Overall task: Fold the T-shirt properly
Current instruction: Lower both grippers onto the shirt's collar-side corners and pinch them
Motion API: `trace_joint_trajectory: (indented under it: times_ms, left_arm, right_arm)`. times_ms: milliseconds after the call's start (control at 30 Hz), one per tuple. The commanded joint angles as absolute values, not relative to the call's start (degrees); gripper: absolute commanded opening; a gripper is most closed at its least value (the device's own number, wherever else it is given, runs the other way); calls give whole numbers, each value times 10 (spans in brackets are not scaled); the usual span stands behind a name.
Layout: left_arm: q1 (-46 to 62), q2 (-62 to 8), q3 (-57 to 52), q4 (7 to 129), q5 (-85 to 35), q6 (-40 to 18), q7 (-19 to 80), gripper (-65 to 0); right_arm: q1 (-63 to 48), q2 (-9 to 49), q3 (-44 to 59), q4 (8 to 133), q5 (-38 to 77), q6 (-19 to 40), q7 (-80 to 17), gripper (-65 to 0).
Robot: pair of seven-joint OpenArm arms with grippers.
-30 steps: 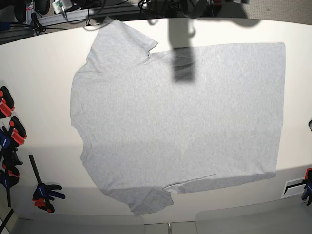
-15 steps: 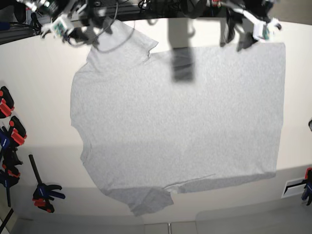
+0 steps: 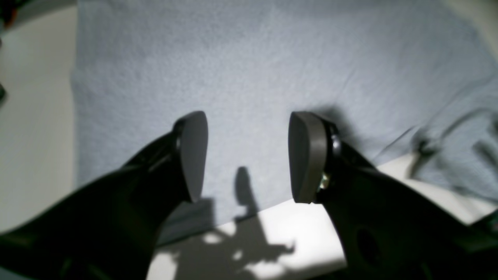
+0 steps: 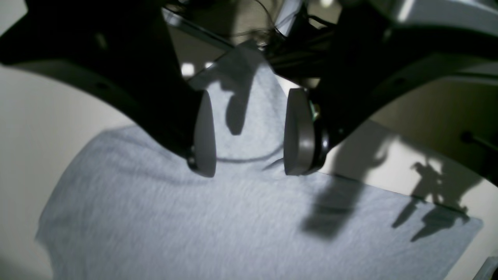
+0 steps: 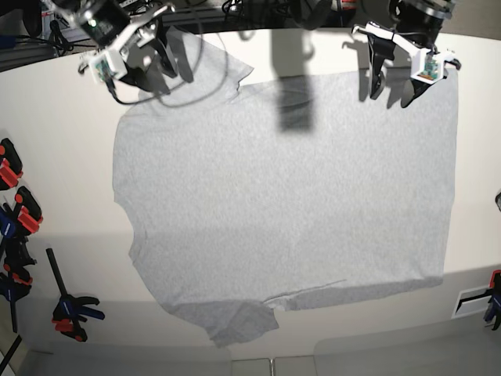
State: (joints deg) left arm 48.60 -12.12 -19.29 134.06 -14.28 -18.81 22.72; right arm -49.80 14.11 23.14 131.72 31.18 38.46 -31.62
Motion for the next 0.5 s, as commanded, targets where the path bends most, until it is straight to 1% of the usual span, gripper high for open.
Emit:
trace_joint_trajectory:
  times_ms: [0, 100, 167, 267, 333, 467]
  left_arm:
    - [472, -129, -195, 1350, -132, -187, 244, -345]
    - [436, -147, -195, 1350, -102, -186, 340, -345]
    - [425, -155, -195, 1350, -77, -186, 367, -345]
    - [429, -172, -195, 1350, -21, -187, 369, -345]
    - [430, -191, -195, 1350, -5, -187, 372, -345]
    - [430, -248, -195, 1267, -4, -192, 377, -345]
  right_arm:
    - [-492, 153, 233, 1326, 321, 390, -307, -377]
    - [-480, 186, 233, 1326, 321, 390, -309, -377]
    - [-479, 206, 233, 1326, 321, 390, -309, -377]
    - [-479, 226, 233, 1326, 321, 390, -310, -377]
    - [-479, 234, 233, 1326, 321, 390, -310, -377]
    - [-479, 238, 233, 1326, 319, 390, -310, -377]
